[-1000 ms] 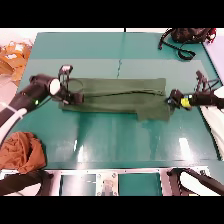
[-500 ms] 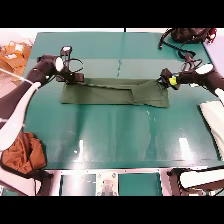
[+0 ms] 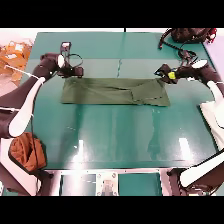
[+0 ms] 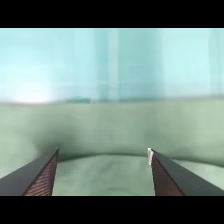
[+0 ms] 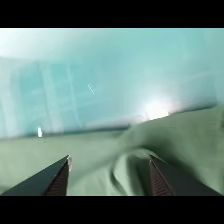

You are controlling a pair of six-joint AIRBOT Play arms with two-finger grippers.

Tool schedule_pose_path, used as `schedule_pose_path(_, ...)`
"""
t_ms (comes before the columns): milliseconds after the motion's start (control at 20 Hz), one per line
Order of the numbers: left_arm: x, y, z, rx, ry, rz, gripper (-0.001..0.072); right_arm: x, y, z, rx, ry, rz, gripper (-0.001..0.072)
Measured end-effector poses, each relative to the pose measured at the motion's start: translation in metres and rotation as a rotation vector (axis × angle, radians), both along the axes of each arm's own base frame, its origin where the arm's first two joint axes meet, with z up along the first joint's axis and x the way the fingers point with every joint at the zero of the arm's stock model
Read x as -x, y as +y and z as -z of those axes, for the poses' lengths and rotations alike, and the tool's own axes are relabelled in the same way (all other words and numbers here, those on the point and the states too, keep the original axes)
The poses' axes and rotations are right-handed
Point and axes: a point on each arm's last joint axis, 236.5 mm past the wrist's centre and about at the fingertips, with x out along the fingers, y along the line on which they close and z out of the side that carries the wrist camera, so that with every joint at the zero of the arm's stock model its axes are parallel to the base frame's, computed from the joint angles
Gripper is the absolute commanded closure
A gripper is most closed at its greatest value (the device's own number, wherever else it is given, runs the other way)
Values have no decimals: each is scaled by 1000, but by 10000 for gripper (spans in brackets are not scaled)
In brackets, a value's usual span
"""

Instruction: Fold the shirts.

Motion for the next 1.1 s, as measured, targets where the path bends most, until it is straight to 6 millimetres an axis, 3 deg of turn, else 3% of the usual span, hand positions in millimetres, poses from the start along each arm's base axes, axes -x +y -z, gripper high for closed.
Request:
schedule_pose_path(100, -3, 13, -16, -5, 8, -20, 73, 11, -25, -5, -6, 25, -28, 118)
schedule_pose_path(150, -3, 19, -23, -8, 18, -29, 73, 19, -36, -3, -14, 49, -37, 81)
schedule_pose_path(350, 9, 22, -35, 9, 84, -36, 73, 52, -63, 25, -72, 170, -89, 48)
schedule_pose_path(450, 16, 15, -36, 43, 116, -30, 73, 65, -56, 42, -114, 220, -149, 48)
schedule_pose_path(700, 29, -10, -40, 129, 163, 42, 74, 74, -17, 58, -202, 237, -292, 66)
schedule_pose_path(750, 30, -14, -41, 146, 166, 56, 75, 73, -11, 60, -202, 231, -308, 229)
schedule_pose_path(800, 31, -17, -42, 159, 169, 65, 75, 71, -8, 64, -191, 224, -317, 496)
schedule_pose_path(850, 32, -21, -43, 175, 172, 74, 77, 69, -6, 67, -194, 222, -317, 535)
schedule_pose_path(900, 33, -24, -44, 187, 173, 79, 225, 69, -4, 68, -183, 220, -328, 647)
schedule_pose_path(1000, 34, -32, -46, 215, 176, 96, 661, 63, -3, 67, -172, 201, -331, 685)
schedule_pose_path(1100, 34, -44, -49, 233, 162, 131, 684, 54, -9, 63, -138, 173, -325, 685)
